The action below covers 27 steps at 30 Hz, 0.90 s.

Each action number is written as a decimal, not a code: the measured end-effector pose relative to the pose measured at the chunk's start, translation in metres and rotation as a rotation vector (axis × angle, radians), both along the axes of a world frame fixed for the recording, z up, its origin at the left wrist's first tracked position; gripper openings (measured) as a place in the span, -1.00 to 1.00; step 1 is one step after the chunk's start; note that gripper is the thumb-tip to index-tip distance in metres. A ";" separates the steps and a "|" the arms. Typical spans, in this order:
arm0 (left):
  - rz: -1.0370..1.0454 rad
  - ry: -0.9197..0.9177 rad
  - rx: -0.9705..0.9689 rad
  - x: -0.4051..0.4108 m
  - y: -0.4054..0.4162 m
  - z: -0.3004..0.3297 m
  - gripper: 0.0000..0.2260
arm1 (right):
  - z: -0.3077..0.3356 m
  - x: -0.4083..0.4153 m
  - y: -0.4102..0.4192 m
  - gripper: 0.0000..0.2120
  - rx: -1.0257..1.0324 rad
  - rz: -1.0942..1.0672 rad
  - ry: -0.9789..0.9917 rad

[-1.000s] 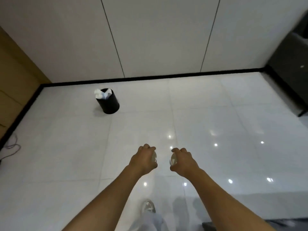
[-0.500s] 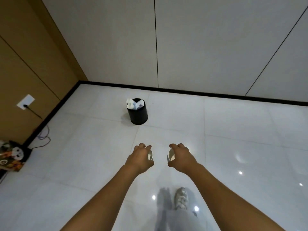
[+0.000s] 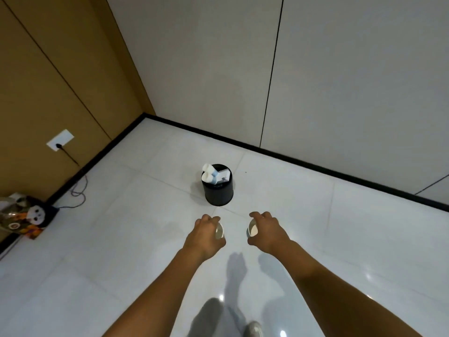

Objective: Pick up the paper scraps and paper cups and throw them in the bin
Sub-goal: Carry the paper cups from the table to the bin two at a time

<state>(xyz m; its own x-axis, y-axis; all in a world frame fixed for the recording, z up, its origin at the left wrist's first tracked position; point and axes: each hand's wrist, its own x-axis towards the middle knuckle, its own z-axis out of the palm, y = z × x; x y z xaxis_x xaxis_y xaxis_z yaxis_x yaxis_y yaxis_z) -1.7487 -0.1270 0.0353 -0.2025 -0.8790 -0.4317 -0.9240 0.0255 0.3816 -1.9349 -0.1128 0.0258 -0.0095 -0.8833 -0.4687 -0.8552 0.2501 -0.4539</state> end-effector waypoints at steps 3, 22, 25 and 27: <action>0.048 -0.003 0.010 0.003 -0.050 -0.007 -0.42 | -0.006 0.003 -0.057 -0.35 -0.004 0.029 -0.028; 0.274 0.023 0.053 0.042 -0.375 -0.054 -0.53 | -0.036 0.034 -0.423 -0.34 0.125 0.191 -0.006; 0.351 0.032 0.080 0.037 -0.407 -0.073 -0.49 | -0.048 0.031 -0.472 -0.39 0.139 0.261 0.002; 0.436 0.066 0.104 0.030 -0.426 -0.086 -0.47 | -0.057 0.028 -0.505 -0.38 0.156 0.306 0.004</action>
